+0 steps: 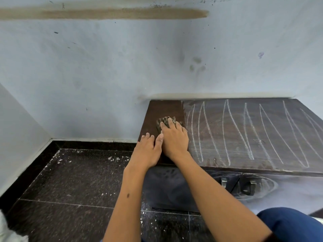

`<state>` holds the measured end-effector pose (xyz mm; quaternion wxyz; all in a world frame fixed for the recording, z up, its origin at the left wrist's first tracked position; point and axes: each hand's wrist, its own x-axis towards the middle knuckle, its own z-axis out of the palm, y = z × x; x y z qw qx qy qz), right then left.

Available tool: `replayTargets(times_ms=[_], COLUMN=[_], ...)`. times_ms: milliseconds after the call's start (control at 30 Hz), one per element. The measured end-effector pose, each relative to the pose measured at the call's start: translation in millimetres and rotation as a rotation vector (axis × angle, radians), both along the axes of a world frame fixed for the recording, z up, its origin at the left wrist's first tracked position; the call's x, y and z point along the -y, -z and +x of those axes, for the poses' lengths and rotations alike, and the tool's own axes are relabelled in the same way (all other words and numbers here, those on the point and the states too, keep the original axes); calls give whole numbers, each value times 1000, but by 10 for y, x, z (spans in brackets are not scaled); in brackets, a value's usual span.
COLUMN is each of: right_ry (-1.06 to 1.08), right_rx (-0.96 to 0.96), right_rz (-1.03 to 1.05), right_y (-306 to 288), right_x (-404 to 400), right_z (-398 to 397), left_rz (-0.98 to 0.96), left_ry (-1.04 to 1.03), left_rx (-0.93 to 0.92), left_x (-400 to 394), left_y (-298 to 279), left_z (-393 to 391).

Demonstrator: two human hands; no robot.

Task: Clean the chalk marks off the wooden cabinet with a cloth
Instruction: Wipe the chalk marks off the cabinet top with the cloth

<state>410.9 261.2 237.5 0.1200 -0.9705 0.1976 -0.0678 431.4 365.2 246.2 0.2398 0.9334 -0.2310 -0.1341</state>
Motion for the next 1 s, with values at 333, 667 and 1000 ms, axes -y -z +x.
replayTargets(times_ms=[333, 667, 1000], right_ry=[51, 77, -50], right_rx=[222, 181, 66], right_rz=[-46, -86, 42], right_y=[217, 172, 42], right_x=[-341, -281, -145], right_z=[-626, -421, -264], left_rz=[-6, -67, -144], left_ry=[-35, -29, -28], left_rx=[-16, -32, -46], left_x=[37, 64, 160], left_y=[15, -94, -110], left_z=[-137, -242, -222])
